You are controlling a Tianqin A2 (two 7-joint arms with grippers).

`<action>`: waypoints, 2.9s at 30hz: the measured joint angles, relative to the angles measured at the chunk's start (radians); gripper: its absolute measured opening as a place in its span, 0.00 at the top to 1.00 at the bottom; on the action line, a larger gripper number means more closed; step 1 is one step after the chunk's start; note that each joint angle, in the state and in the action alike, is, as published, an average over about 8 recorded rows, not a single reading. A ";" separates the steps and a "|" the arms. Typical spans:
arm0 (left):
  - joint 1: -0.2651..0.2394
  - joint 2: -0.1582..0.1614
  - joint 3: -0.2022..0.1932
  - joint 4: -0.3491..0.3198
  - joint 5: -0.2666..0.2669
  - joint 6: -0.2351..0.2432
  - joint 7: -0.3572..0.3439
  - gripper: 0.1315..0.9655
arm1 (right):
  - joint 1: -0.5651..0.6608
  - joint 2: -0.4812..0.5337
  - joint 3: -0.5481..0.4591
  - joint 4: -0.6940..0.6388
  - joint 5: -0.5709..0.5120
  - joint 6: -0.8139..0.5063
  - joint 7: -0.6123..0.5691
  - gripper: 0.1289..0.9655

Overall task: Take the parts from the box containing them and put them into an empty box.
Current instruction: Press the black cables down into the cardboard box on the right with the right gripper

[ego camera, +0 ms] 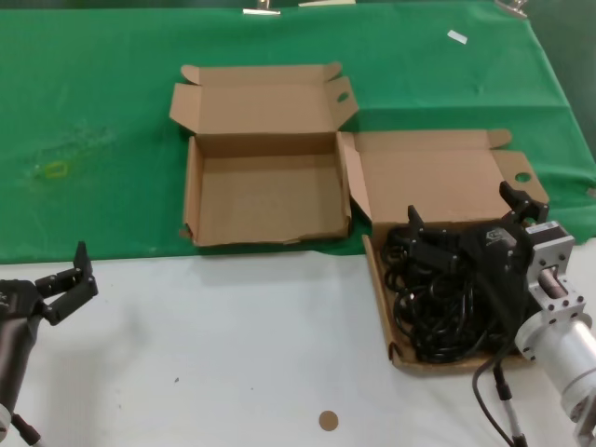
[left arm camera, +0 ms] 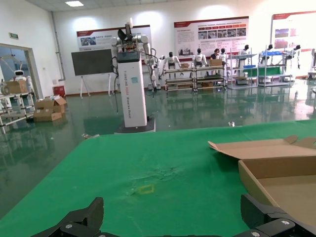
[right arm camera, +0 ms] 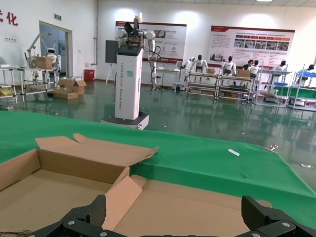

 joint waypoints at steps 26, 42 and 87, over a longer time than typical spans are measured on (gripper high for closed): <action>0.000 0.000 0.000 0.000 0.000 0.000 0.000 0.00 | 0.000 0.000 0.000 0.000 0.000 0.000 0.000 0.00; 0.000 0.000 0.000 0.000 0.000 0.000 0.000 0.00 | 0.000 0.000 0.000 0.000 0.000 0.000 0.000 0.00; 0.000 0.000 0.000 0.000 0.000 0.000 0.000 0.15 | -0.009 0.014 -0.015 0.013 0.006 0.015 0.003 0.00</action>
